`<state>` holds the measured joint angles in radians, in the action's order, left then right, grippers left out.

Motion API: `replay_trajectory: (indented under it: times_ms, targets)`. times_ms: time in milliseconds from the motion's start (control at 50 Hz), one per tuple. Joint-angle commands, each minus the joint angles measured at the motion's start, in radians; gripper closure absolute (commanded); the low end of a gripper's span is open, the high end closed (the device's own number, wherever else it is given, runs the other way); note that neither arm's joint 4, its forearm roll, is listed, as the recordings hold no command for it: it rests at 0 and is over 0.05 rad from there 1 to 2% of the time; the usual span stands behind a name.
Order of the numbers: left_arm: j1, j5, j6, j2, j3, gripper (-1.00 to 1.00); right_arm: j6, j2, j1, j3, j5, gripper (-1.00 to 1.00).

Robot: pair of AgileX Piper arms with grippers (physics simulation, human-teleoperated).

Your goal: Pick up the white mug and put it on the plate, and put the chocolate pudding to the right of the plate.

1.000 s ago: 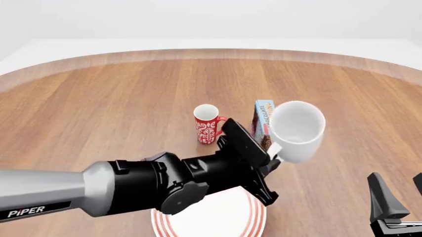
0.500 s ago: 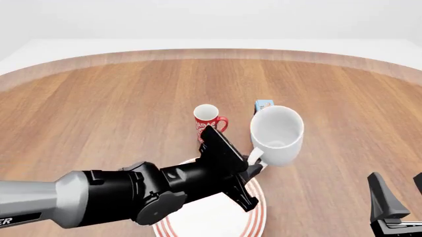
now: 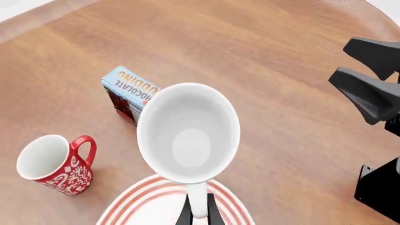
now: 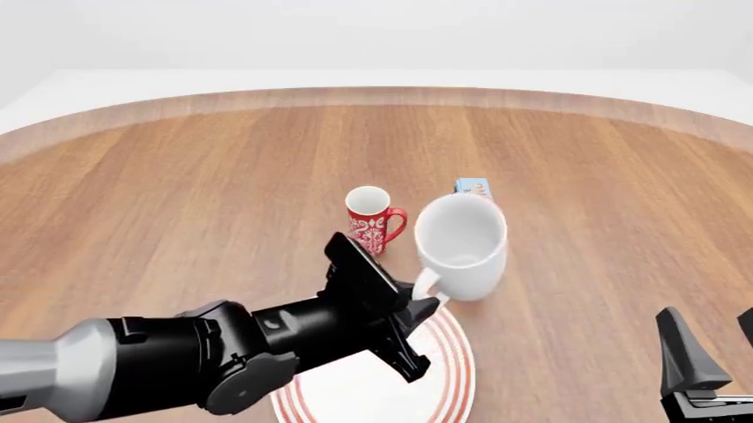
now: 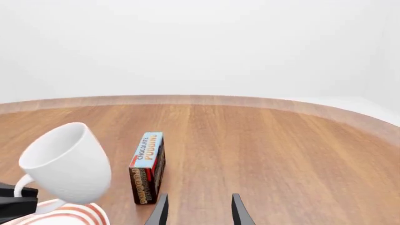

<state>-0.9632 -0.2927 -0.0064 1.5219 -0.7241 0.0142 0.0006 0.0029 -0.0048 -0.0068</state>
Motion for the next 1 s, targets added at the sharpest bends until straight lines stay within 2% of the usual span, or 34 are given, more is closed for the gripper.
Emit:
replay_trajectory:
  times_ms: [20, 340, 1000]
  targets:
    - [0.023, -0.029, -0.008, -0.029, 0.047, 1.0, 0.001, 0.0, -0.001, 0.0, 0.0, -1.0]
    - [0.062, -0.072, -0.044, -0.066, 0.141, 1.0, 0.001, 0.0, -0.002, 0.0, 0.001, -1.0]
    - [0.106, -0.105, -0.085, -0.134, 0.274, 1.0, -0.001, 0.0, -0.001, 0.0, -0.003, -1.0]
